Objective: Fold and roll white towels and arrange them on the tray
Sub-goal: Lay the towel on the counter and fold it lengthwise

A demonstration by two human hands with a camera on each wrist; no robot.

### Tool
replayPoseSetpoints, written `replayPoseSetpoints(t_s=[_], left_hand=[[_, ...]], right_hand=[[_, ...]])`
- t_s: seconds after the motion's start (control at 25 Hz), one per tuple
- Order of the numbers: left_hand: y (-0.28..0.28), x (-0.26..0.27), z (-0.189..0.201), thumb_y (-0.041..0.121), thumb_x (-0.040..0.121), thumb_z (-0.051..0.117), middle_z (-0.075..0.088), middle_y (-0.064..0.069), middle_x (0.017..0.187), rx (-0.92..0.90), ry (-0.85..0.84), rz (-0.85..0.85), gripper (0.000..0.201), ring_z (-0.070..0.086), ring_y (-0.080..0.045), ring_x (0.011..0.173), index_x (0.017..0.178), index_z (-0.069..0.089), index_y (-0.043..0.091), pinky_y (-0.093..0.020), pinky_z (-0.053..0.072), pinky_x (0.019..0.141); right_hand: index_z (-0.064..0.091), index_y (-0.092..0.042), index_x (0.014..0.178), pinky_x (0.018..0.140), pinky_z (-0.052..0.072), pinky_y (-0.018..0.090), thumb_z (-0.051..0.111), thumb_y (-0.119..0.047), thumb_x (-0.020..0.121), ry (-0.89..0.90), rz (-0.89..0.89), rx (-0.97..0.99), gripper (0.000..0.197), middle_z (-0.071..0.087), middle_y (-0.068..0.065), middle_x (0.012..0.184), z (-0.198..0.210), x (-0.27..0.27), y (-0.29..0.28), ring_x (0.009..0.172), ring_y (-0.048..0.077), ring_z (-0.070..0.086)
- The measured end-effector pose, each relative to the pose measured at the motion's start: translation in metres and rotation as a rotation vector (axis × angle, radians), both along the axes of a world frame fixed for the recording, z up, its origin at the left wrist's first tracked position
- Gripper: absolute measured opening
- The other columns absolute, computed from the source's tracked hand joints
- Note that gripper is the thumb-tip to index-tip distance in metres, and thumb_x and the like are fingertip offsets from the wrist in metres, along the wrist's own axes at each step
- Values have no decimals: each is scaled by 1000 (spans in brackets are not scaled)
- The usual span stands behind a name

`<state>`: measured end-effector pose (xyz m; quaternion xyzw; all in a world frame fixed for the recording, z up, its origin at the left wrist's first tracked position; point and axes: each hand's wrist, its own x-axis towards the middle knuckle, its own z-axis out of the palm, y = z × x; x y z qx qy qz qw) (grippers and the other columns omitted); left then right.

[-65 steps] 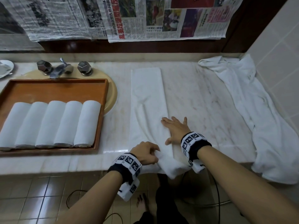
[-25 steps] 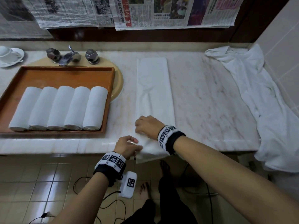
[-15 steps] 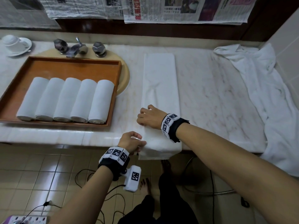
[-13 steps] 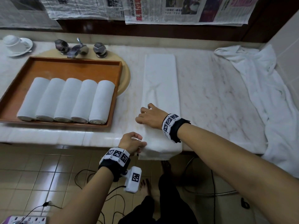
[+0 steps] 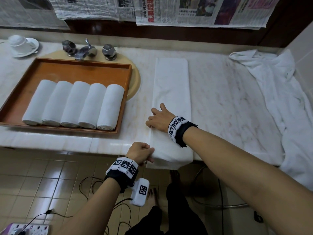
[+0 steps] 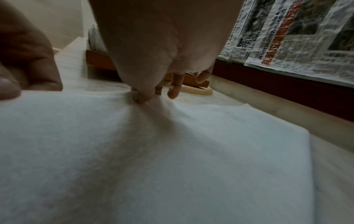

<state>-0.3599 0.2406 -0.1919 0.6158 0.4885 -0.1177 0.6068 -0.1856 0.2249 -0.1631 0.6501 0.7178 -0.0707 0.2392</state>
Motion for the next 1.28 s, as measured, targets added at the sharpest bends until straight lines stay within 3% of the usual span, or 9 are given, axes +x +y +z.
replayPoseSetpoints(t_s=[0.16,0.28,0.44,0.56,0.68,0.88,1.0,1.12,1.28], left_hand=[[-3,1,3,23,94,57,71,-11,68,38,47,-42,22,69,-33,76,78,56,9,-25,48,44],[-5,3,9,27,90,63,72,-11,70,158,103,-60,25,72,-24,67,80,65,4,-24,52,46],[-3,10,11,25,87,67,71,-5,60,308,173,4,18,71,-20,58,73,70,14,-33,61,59],[0,17,12,19,86,65,71,-4,60,290,230,-28,16,70,-19,56,74,72,11,-35,62,64],[7,27,15,26,81,67,71,-3,61,314,198,45,15,70,-21,58,72,71,15,-35,61,66],[16,38,9,19,80,63,72,-7,75,309,233,24,10,71,-27,67,75,71,15,-38,62,67],[21,45,6,28,76,64,71,-4,77,352,258,18,11,68,-24,76,73,70,18,-33,59,74],[26,56,5,35,78,64,68,-1,79,411,227,77,16,65,-22,77,73,68,20,-29,54,71],[32,62,-2,25,79,61,68,-5,86,408,270,34,10,65,-26,80,74,67,18,-35,57,76]], right_hand=[[50,-26,120,102,25,54,35,-6,99,-37,-1,4,33,60,-8,108,-4,-4,2,125,26,34],[52,-24,121,102,26,52,37,-2,97,-16,31,26,36,59,-7,112,-3,1,1,123,25,36],[53,-22,124,101,27,50,38,-1,96,-17,45,42,38,56,-5,118,4,14,3,124,24,35],[57,-21,118,99,28,48,39,-2,97,-8,59,81,34,57,-5,116,4,16,12,122,24,37],[57,-20,118,97,28,47,40,0,94,17,42,82,35,56,-3,117,-2,20,15,121,24,38],[59,-22,114,96,28,47,42,-1,94,41,1,104,33,58,-5,115,-5,29,23,119,23,39],[58,-23,114,97,28,47,47,-1,91,49,-56,87,34,56,-4,118,-10,24,27,121,23,38],[58,-24,116,97,28,48,51,-2,88,56,-43,69,36,55,-6,119,-7,31,31,122,22,38],[62,-25,111,99,27,49,51,-5,92,73,-52,74,29,57,-6,116,-3,36,45,120,22,38]])
